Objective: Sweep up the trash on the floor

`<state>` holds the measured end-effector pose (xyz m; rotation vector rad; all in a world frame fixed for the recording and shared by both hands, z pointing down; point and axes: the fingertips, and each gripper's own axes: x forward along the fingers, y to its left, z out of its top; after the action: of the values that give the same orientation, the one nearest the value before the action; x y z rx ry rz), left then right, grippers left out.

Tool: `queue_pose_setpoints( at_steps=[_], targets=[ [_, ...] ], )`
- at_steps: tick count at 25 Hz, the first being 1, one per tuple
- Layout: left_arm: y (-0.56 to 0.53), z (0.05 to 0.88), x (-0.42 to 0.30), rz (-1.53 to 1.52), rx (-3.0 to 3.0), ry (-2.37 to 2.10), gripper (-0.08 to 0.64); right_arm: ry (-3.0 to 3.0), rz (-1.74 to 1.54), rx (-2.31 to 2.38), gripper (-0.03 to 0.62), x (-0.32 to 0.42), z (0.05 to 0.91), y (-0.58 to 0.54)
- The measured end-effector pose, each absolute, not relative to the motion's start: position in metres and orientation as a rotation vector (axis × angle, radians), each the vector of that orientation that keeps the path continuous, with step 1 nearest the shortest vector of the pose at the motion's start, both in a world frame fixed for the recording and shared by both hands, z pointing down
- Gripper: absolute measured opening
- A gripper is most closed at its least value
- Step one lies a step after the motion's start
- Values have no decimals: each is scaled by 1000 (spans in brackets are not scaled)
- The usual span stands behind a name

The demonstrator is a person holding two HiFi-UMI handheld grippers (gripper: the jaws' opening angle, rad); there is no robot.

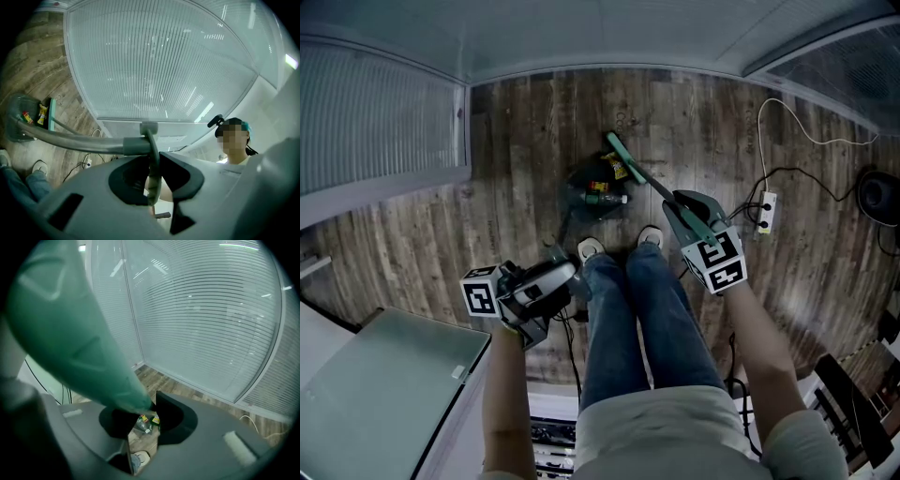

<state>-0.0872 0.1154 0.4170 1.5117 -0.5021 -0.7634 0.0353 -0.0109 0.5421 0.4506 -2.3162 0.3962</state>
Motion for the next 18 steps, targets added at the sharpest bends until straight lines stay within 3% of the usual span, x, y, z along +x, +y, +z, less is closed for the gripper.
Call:
queue_pose_setpoints(
  at_steps=[18],
  targets=[
    [116, 418, -88, -763, 1519, -509, 72, -2314, 528, 456, 101, 36, 536, 2]
  ],
)
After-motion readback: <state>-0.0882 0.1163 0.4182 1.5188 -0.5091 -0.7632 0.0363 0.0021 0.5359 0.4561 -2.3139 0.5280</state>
